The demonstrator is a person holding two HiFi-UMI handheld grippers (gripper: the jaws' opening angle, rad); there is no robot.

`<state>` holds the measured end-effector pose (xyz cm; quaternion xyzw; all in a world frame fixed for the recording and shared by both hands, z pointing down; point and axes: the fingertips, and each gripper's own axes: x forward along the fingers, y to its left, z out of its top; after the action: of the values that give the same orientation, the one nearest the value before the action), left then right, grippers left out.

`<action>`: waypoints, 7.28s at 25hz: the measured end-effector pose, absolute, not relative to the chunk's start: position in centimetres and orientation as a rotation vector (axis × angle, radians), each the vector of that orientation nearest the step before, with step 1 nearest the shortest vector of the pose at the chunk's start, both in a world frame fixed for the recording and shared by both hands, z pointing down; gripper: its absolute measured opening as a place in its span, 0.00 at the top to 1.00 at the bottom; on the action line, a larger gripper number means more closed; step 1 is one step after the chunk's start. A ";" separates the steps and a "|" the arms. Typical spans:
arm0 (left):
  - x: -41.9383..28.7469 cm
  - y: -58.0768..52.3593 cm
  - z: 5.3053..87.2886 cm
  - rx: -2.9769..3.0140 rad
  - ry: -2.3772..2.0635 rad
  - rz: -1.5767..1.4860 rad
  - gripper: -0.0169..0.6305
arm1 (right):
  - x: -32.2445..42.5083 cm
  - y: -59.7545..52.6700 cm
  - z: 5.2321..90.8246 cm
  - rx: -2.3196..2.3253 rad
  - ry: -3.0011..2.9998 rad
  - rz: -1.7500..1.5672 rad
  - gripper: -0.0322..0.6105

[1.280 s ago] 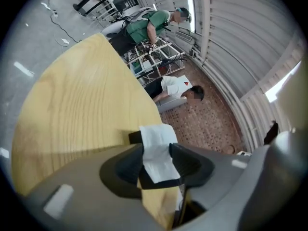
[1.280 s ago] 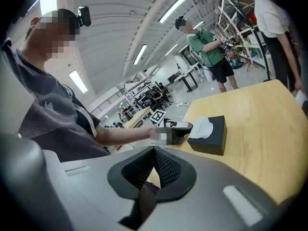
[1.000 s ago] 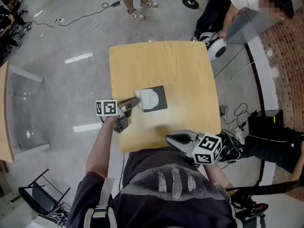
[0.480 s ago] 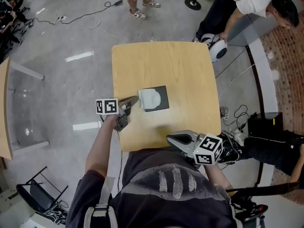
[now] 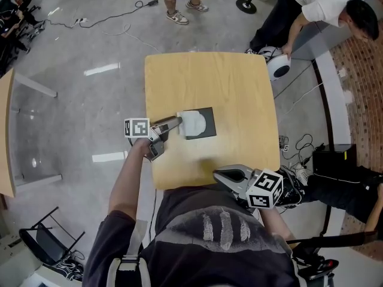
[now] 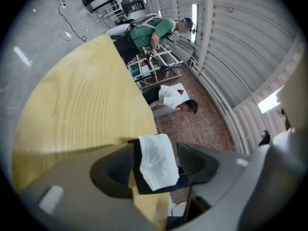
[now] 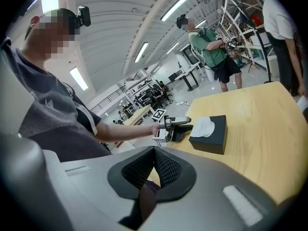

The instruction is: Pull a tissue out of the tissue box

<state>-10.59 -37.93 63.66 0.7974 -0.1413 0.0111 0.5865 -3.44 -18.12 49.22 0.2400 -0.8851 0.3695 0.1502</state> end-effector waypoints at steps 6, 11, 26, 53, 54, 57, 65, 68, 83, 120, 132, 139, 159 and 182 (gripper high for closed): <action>-9.2 -38.0 63.0 1.805 -0.212 -0.037 0.59 | -3.6 -18.1 49.2 0.704 -2.526 1.065 0.95; -9.7 -37.5 64.0 1.846 -0.208 0.037 0.80 | -3.8 -18.5 49.2 0.710 -2.522 1.063 0.95; -10.4 -35.7 59.5 1.851 -0.189 -0.184 0.96 | -2.5 -18.0 50.0 0.673 -2.566 1.062 0.95; -0.9 -30.8 47.2 2.060 0.128 -0.062 0.96 | -2.8 -17.9 47.3 0.796 -2.672 1.072 0.95; 0.3 -30.4 47.1 2.056 0.143 -0.066 0.96 | -2.3 -17.6 47.4 0.806 -2.675 1.077 0.95; 5.9 -28.9 47.8 2.034 0.148 -0.104 0.96 | 1.9 -15.9 48.6 0.829 -2.689 1.099 0.95; 10.2 -25.7 54.8 1.883 -0.028 -0.007 0.96 | 8.5 -13.6 50.0 0.801 -2.704 1.174 0.95; 9.3 -24.6 58.0 1.855 -0.124 0.059 0.96 | 8.9 -13.4 50.2 0.751 -2.706 1.172 0.95; 2.2 -24.1 66.8 1.860 -0.556 0.395 0.69 | 9.3 -13.3 50.1 0.563 -2.710 1.166 0.95; -0.7 -22.6 50.5 2.501 -0.975 0.450 0.97 | 6.5 -14.6 47.3 0.468 -2.861 1.113 0.95; -6.8 -19.8 44.7 2.650 -0.874 0.265 0.97 | -3.6 -13.6 43.6 0.428 -2.906 0.990 0.95; -12.1 -17.1 43.1 2.693 -0.848 0.197 0.97 | -9.1 -11.6 41.9 0.468 -2.934 1.041 0.95; -14.5 -10.5 42.8 2.754 -0.554 0.114 0.97 | -13.0 -5.9 43.5 0.789 -2.833 1.112 0.95; -5.5 -2.9 37.6 2.878 -0.548 0.118 0.97 | -5.9 0.0 40.1 0.734 -3.020 0.934 0.95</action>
<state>-5.49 -2.92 37.57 0.9762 -0.1859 0.0401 0.1046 -5.87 0.02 40.06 0.2259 -0.9294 0.2874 -0.0518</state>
